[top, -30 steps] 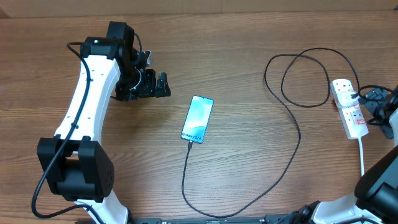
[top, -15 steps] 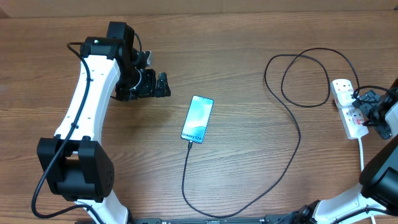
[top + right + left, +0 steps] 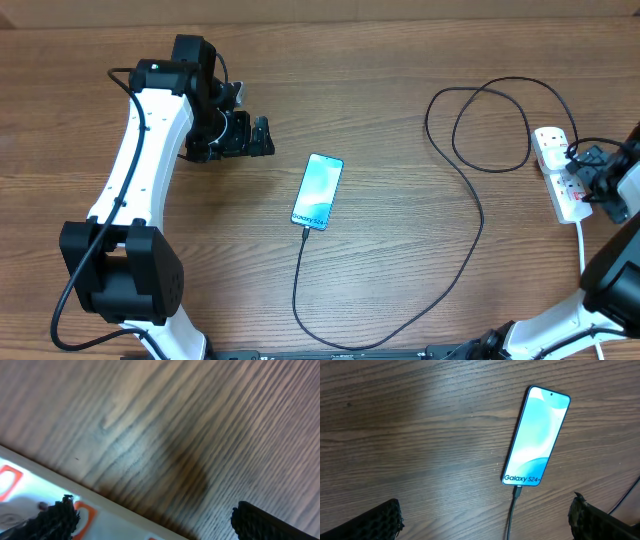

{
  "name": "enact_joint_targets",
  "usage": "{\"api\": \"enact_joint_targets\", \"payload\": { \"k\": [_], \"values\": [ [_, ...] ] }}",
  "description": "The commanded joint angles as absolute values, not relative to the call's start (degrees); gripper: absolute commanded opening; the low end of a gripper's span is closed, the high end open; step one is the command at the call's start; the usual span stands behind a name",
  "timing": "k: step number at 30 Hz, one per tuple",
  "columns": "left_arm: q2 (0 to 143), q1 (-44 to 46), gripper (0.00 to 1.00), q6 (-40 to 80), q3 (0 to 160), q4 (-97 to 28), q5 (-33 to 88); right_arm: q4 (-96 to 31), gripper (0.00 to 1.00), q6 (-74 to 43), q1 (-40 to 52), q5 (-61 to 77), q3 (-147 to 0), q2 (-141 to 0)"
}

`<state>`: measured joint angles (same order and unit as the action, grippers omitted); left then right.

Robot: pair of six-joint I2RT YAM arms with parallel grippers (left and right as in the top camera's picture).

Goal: Plug charger to phone and switch on socket
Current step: 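Press the power strip's orange switch down with the right gripper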

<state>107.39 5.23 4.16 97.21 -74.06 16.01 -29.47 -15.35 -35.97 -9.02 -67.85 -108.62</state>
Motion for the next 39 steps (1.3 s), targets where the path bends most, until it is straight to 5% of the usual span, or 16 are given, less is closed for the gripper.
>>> {"api": "enact_joint_targets", "payload": {
  "k": [1,39],
  "values": [
    [106.76,5.17,1.0,4.51,97.25,-74.06,15.94,-29.21,1.0,-15.18,-36.1,-8.88,-67.85,-110.69],
    [106.76,5.17,1.0,4.49,97.25,-74.06,15.94,-34.65,1.0,-16.21,-36.05,-1.15,-67.85,-111.37]
  ]
}}
